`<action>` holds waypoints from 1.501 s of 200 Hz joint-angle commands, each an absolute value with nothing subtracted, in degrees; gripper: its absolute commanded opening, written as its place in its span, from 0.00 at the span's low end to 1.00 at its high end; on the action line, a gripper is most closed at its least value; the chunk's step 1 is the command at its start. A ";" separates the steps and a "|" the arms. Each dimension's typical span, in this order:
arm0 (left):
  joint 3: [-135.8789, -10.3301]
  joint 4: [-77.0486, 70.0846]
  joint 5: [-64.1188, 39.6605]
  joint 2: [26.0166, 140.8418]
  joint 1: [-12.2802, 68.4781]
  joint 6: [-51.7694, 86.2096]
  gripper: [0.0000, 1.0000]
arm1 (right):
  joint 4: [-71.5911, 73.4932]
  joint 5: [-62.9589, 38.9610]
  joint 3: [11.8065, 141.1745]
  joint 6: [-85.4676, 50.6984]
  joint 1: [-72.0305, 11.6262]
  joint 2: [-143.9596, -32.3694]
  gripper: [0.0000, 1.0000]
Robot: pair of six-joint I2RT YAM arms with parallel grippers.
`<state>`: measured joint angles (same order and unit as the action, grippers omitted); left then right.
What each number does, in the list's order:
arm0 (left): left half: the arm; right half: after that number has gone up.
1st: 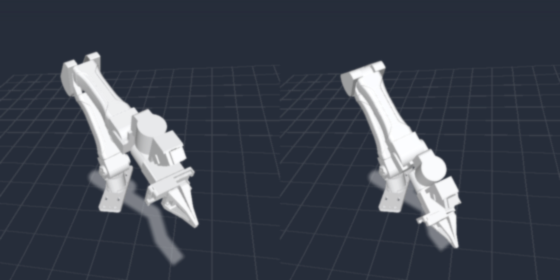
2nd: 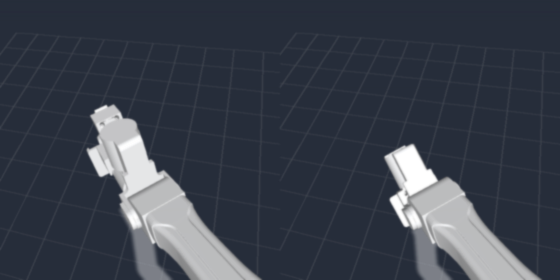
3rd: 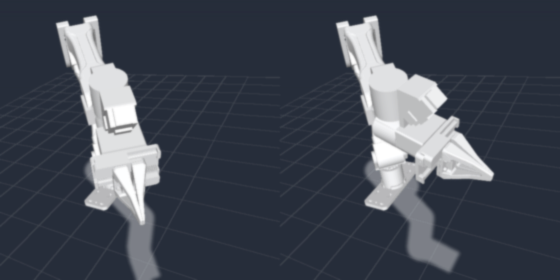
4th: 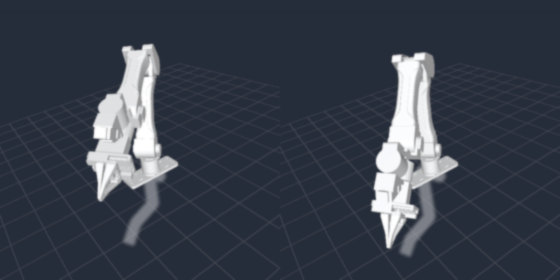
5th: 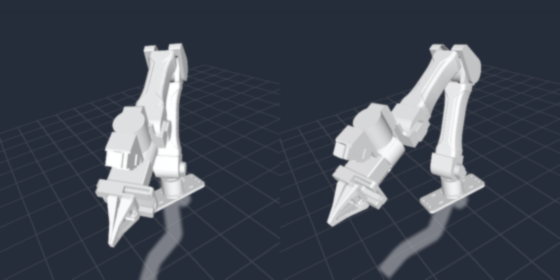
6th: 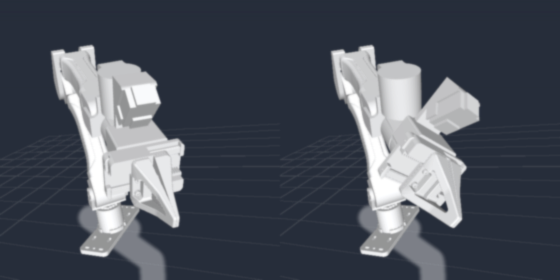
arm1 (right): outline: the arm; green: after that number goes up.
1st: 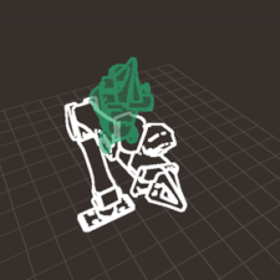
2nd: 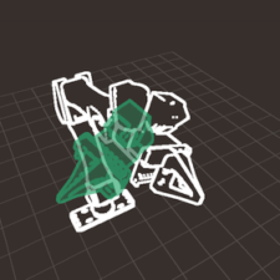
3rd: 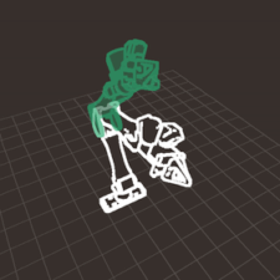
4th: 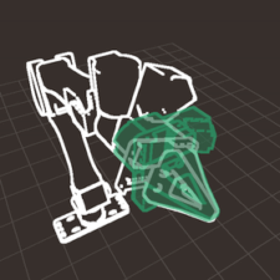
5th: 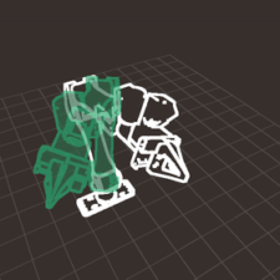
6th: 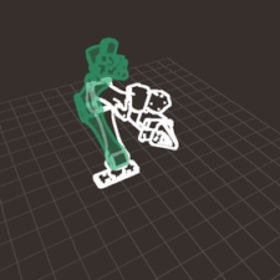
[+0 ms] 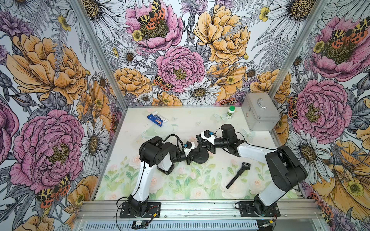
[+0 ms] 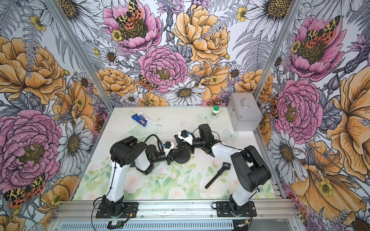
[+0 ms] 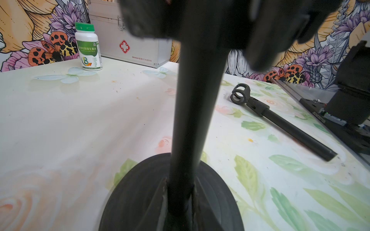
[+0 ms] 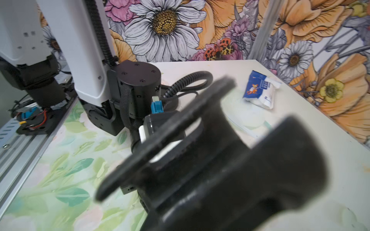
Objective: Assemble a microphone stand
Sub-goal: Screw the microphone stand pole into the microphone stand base.
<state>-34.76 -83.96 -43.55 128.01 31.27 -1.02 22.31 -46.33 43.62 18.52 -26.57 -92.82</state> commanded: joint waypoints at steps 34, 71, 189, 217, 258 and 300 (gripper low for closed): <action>-32.96 -80.89 -39.75 130.77 30.94 0.63 0.21 | 48.04 5.08 28.92 -3.55 -39.46 -92.00 0.00; -32.86 -80.86 -39.77 131.31 31.11 0.64 0.20 | 46.58 -11.32 28.96 1.01 -38.97 -91.97 0.20; -32.79 -80.86 -39.65 130.38 30.99 0.39 0.20 | 19.41 -54.54 47.92 16.15 -25.27 -96.92 0.28; -32.43 -80.90 -39.37 130.78 31.33 0.27 0.20 | 29.74 -32.70 41.73 8.89 -27.52 -94.40 0.05; -32.87 -80.87 -39.60 131.33 31.22 0.71 0.20 | 48.66 19.80 28.23 -10.18 -40.99 -91.75 0.00; -33.07 -80.89 -39.98 131.56 30.84 1.15 0.20 | 50.51 -1.90 29.65 -1.58 -41.09 -92.97 0.27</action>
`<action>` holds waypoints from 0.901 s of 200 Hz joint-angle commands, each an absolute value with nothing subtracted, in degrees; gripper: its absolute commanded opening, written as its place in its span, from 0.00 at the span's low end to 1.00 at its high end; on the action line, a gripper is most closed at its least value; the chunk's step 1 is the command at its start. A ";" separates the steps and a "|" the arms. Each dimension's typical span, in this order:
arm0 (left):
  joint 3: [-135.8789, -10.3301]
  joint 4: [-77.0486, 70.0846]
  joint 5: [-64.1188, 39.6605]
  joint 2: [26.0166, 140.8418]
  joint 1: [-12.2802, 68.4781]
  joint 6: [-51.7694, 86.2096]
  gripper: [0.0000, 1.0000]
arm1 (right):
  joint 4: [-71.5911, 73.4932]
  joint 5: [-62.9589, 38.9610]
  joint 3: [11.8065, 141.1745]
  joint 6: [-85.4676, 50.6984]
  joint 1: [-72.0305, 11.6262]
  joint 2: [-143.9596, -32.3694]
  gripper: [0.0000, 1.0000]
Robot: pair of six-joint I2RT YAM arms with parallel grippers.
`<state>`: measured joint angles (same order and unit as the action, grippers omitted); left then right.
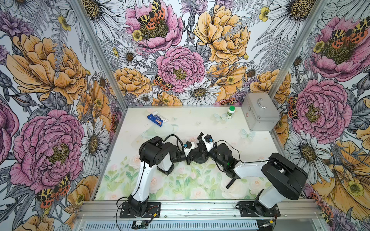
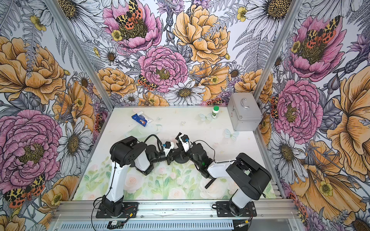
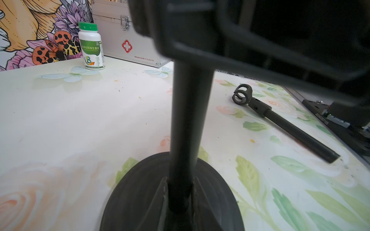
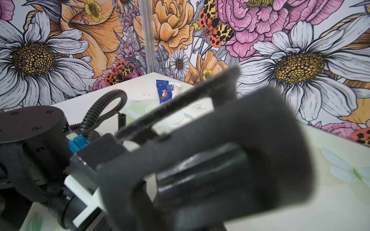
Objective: Assemble a microphone stand
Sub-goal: Screw the microphone stand pole into the microphone stand base.
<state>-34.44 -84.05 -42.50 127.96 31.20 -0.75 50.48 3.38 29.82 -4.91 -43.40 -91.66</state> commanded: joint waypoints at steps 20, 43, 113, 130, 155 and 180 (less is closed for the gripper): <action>-32.86 -80.94 -39.64 131.26 31.06 0.13 0.20 | 45.10 -24.64 31.16 4.00 -34.86 -90.61 0.37; -32.74 -80.91 -39.90 130.87 31.06 0.22 0.20 | 37.86 -38.01 33.11 9.22 -29.11 -88.68 0.40; -32.60 -80.91 -39.74 130.95 31.60 -0.21 0.19 | 15.49 -53.63 45.68 20.21 -24.47 -92.09 0.44; -32.70 -80.91 -39.70 130.43 31.40 -0.35 0.19 | 12.88 -56.49 48.46 20.78 -24.17 -94.17 0.41; -32.52 -80.89 -39.70 130.86 31.81 -0.08 0.19 | 10.69 -58.35 50.42 20.94 -23.98 -96.12 0.23; -32.87 -80.95 -39.71 130.52 31.40 -0.01 0.19 | 10.80 -56.19 49.34 19.97 -23.97 -95.86 0.09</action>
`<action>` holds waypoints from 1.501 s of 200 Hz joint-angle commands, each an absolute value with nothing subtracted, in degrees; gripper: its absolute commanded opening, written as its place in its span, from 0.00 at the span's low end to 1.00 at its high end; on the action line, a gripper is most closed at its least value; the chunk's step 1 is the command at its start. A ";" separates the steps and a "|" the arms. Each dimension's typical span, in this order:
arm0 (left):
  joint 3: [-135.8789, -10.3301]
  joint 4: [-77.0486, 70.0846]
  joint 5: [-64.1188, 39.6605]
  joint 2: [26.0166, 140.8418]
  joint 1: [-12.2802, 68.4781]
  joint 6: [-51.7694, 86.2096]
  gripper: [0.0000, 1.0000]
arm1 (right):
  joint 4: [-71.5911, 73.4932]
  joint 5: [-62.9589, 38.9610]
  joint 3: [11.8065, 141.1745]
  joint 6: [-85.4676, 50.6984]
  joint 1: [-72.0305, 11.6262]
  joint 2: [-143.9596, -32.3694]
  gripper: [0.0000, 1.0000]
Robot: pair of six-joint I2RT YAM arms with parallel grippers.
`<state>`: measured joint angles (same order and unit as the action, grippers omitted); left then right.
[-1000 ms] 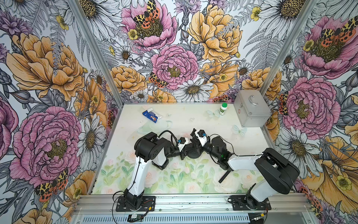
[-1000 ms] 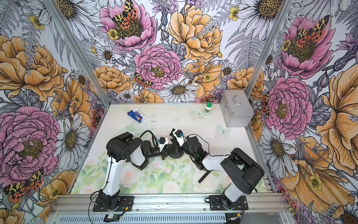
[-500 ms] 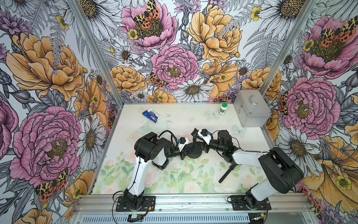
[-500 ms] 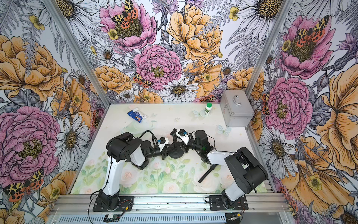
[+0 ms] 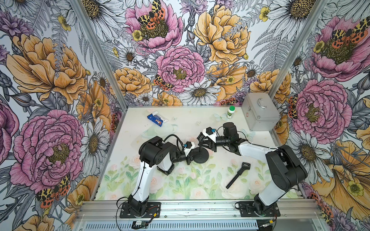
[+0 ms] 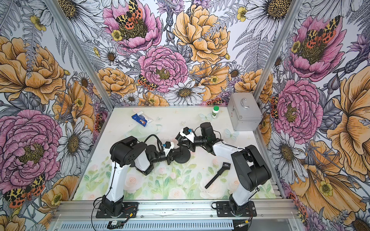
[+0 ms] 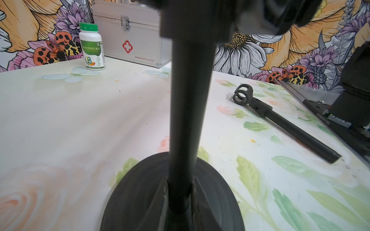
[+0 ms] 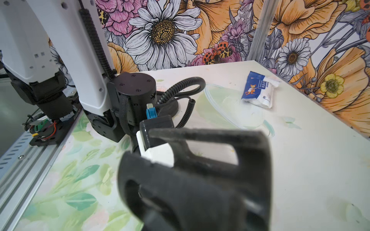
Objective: Assemble a microphone stand
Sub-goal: Screw the microphone stand pole into the microphone stand base.
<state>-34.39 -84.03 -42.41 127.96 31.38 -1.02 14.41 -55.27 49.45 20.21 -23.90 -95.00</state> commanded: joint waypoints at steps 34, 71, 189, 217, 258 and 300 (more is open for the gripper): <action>-32.67 -80.93 -39.37 130.84 31.66 0.00 0.20 | 25.07 -34.96 41.42 7.44 -26.63 -92.45 0.00; -32.78 -80.86 -39.34 131.36 31.71 0.63 0.19 | 44.23 8.27 28.59 -8.15 -36.63 -89.82 0.00; -33.09 -80.90 -39.18 130.93 31.73 0.68 0.19 | 20.15 -49.07 40.63 11.80 -26.37 -90.95 0.33; -32.87 -80.86 -39.02 130.78 32.17 0.52 0.18 | 19.97 -52.66 43.24 12.18 -24.42 -93.14 0.40; -32.89 -80.94 -39.11 130.81 32.21 0.46 0.19 | 18.33 -58.92 48.33 12.86 -22.61 -96.50 0.42; -32.96 -80.94 -39.20 131.00 31.83 0.49 0.19 | 12.08 -61.74 52.78 16.53 -22.07 -97.81 0.39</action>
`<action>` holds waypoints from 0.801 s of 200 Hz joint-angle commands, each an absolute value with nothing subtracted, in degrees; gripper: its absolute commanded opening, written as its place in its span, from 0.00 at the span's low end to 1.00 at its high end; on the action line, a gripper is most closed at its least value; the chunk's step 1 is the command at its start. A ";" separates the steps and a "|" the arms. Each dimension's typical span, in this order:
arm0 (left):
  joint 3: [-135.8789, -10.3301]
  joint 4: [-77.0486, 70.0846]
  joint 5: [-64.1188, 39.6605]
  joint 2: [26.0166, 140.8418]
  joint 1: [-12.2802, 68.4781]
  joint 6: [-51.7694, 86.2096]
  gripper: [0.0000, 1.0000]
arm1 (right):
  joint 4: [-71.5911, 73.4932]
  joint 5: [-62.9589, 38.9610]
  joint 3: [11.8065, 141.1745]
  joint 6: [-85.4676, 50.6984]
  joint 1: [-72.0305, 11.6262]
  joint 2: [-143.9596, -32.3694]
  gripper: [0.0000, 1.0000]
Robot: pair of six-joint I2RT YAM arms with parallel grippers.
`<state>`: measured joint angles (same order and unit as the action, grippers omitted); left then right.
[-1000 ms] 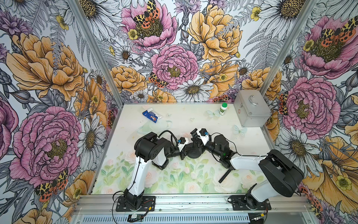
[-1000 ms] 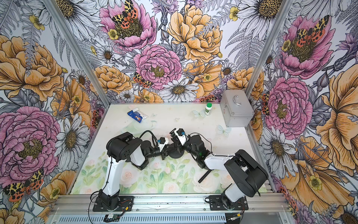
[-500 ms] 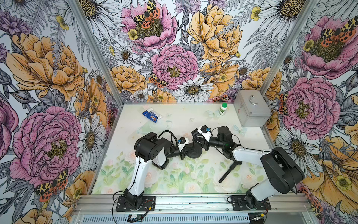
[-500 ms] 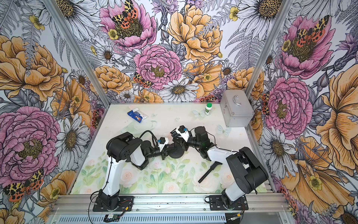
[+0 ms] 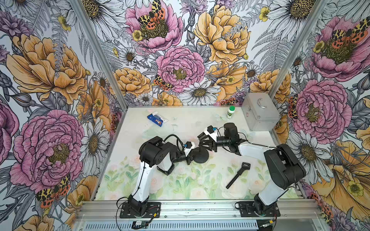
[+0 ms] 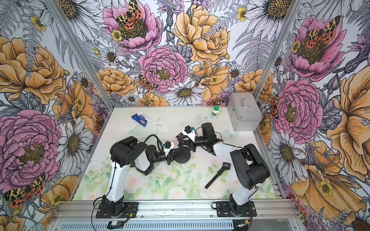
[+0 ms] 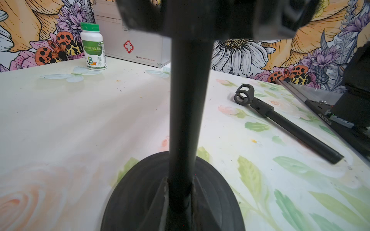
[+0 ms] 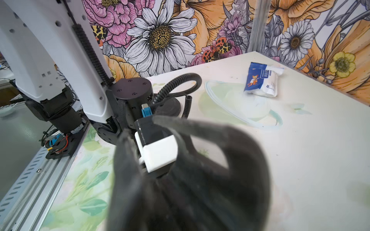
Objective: Assemble a microphone stand
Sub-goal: Screw the microphone stand pole into the microphone stand base.
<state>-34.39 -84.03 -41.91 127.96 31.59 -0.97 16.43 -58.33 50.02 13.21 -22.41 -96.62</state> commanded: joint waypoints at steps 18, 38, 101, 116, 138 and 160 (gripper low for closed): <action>-32.97 -80.90 -39.20 131.20 31.71 0.61 0.18 | 11.88 -60.47 53.23 17.52 -21.84 -97.95 0.17; -32.63 -80.87 -38.96 131.09 31.73 0.51 0.19 | 12.27 -55.66 52.70 17.20 -21.85 -97.27 0.00; -32.95 -80.88 -38.07 131.40 31.29 1.16 0.20 | 48.91 10.86 27.26 -4.15 -35.49 -88.35 0.00; -33.13 -80.88 -38.09 131.43 31.20 1.44 0.20 | 48.44 17.04 26.81 -5.20 -38.80 -88.55 0.00; -33.00 -80.89 -38.47 131.92 31.43 1.67 0.20 | 47.52 9.20 27.49 -2.03 -38.61 -88.55 0.00; -33.13 -80.87 -38.45 131.35 31.00 1.29 0.20 | 42.63 -13.38 29.40 3.35 -33.74 -87.10 0.23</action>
<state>-34.22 -84.05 -41.43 127.96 31.48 -0.10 49.15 -3.86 28.64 -2.98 -39.38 -87.13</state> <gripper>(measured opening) 0.201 0.221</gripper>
